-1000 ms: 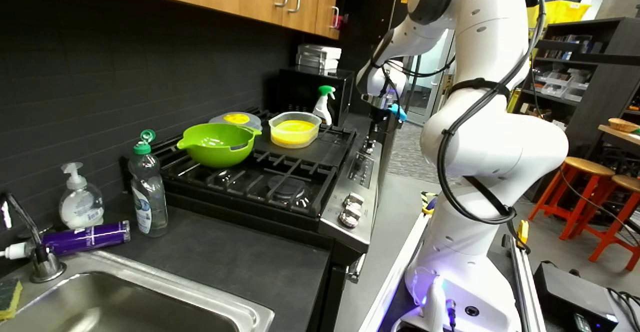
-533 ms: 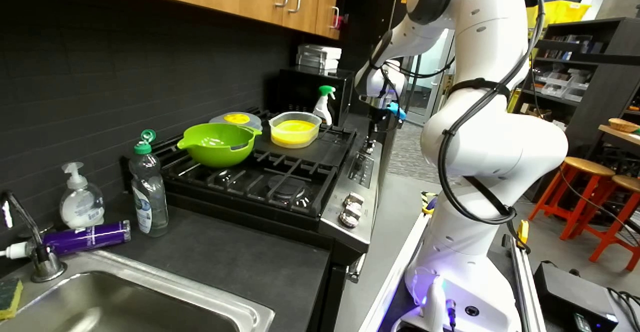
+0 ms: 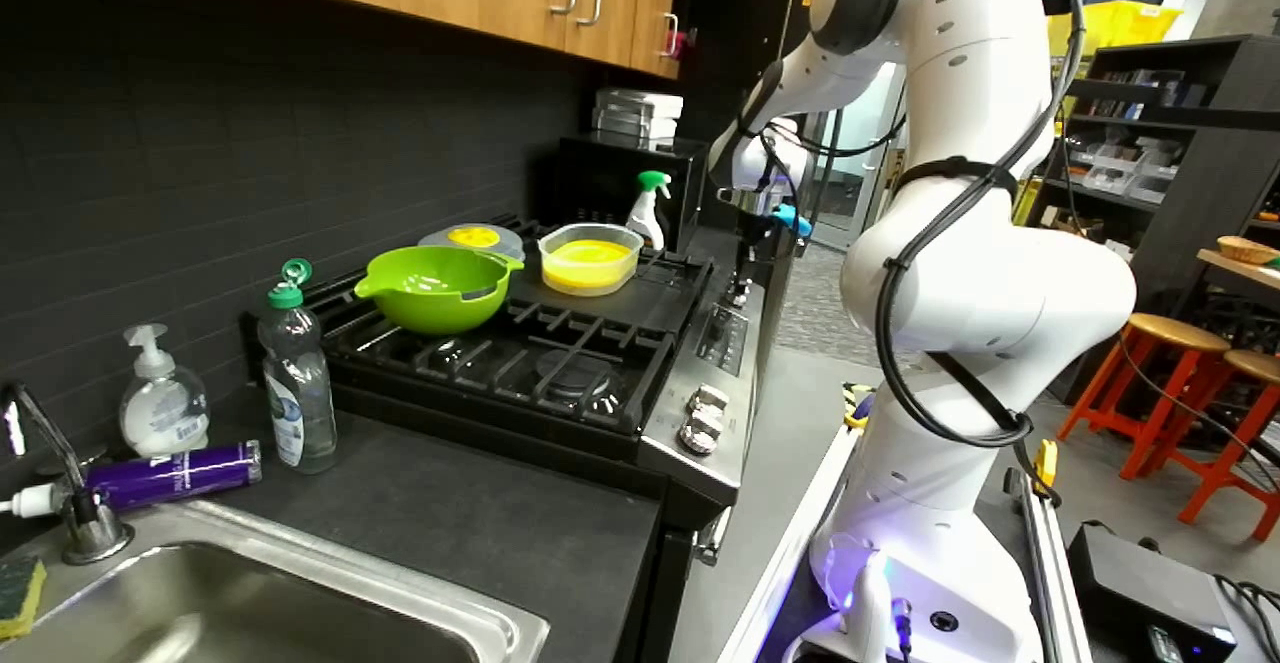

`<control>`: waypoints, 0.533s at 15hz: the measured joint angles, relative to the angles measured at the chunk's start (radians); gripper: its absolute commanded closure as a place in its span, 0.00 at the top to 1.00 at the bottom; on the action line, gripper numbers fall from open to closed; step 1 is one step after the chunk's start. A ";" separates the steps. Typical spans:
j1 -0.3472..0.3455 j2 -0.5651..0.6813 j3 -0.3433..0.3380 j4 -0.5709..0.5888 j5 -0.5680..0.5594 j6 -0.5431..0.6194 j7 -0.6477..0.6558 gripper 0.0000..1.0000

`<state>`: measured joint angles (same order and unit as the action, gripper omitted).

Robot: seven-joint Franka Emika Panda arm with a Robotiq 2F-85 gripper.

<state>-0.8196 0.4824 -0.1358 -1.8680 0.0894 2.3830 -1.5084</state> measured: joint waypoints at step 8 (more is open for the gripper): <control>-0.010 0.047 0.002 0.099 0.001 -0.123 -0.021 0.05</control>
<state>-0.8296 0.5298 -0.1340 -1.7688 0.0900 2.2596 -1.5296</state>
